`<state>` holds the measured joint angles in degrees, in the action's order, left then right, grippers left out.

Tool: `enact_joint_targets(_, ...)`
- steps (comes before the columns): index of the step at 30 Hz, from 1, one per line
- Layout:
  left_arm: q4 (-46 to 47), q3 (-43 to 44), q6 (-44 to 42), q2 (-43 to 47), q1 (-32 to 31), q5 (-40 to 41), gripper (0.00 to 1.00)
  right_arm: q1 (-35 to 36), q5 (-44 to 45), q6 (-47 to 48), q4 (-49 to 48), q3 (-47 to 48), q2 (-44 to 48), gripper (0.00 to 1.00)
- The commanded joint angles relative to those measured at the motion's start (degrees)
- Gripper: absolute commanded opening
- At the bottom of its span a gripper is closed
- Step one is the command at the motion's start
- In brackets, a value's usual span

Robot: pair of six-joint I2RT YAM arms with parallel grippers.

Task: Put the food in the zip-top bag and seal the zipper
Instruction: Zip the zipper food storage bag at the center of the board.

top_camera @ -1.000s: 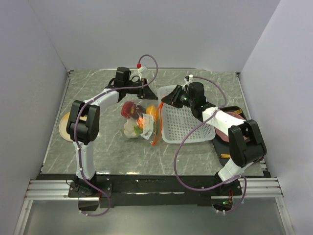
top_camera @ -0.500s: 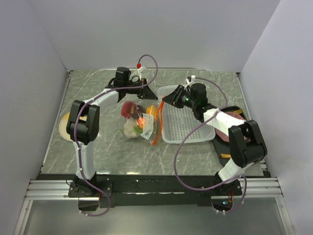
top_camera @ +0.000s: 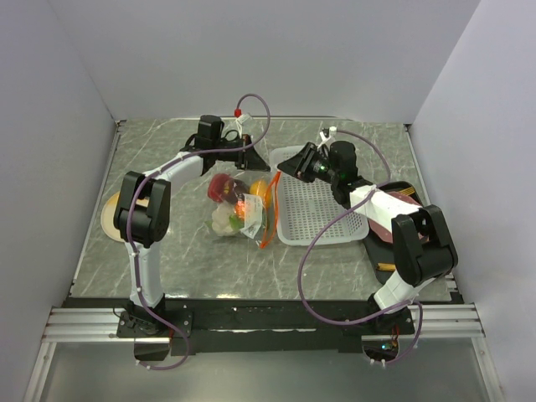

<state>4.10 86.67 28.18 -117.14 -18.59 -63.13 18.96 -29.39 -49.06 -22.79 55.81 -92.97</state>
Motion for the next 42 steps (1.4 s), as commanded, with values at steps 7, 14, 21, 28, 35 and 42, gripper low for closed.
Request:
enact_joint_targets(7, 3.20, 0.34, 0.64, 2.27, 0.05, -1.64, 0.01, -0.42, 0.21, 0.72, 0.11, 1.67, -1.25, 0.38)
enact_joint_targets(14, 2.58, 0.78, 0.21, 2.09, 0.13, -1.90, 0.01, -0.50, -0.14, 0.98, -0.51, 1.58, -1.34, 0.34)
enact_joint_targets(21, 3.72, 0.16, 1.00, 2.27, 0.13, -1.82, 0.01, -0.59, -1.28, 0.72, -0.86, 2.20, -2.30, 0.28)
enact_joint_targets(28, 3.73, 0.86, 1.35, 1.66, 0.13, -2.26, 0.01, -0.42, -1.73, 0.54, -2.44, 1.49, -1.78, 0.08)
enact_joint_targets(35, 2.31, 2.80, 0.82, 0.69, 0.13, -2.60, 0.19, -0.50, -2.87, 1.77, -2.53, 2.02, -1.51, 0.05)
enact_joint_targets(42, 6.88, 4.64, 4.94, -0.80, 0.05, -5.50, 0.33, -0.50, -3.49, 2.47, -2.53, 1.76, -0.90, 0.04)
